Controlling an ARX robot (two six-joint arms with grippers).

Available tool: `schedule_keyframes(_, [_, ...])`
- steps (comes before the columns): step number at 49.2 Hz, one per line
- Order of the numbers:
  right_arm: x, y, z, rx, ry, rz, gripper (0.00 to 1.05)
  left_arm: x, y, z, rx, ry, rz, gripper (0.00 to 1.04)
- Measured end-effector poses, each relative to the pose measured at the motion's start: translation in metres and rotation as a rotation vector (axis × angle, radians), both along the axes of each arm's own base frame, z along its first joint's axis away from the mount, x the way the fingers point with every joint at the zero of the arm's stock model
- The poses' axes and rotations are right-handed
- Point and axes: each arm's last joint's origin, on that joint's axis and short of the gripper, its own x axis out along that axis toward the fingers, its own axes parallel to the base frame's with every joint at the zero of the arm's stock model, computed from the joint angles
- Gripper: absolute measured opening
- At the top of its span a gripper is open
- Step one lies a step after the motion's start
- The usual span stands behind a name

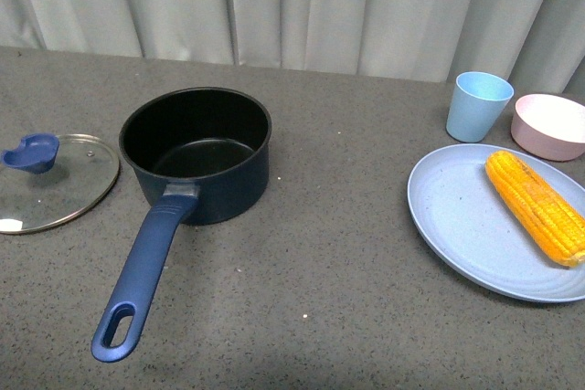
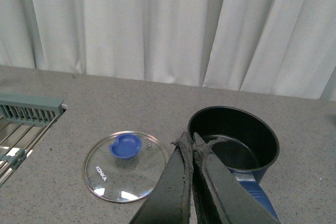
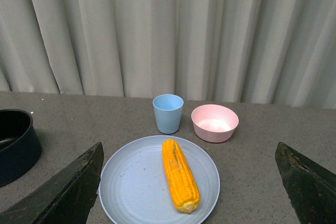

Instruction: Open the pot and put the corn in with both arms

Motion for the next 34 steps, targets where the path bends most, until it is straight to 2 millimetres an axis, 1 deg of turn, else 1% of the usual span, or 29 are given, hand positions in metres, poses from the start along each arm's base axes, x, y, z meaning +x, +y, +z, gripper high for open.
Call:
schedule_keyframes(15, [0.000, 0.000, 0.000, 0.000, 0.000, 0.000, 0.96, -0.011, 0.000, 0.002, 0.000, -0.007, 0.000, 0.04])
schedule_keyframes(34, [0.000, 0.000, 0.000, 0.000, 0.000, 0.000, 0.96, -0.019, 0.000, 0.002, 0.000, -0.008, 0.000, 0.04])
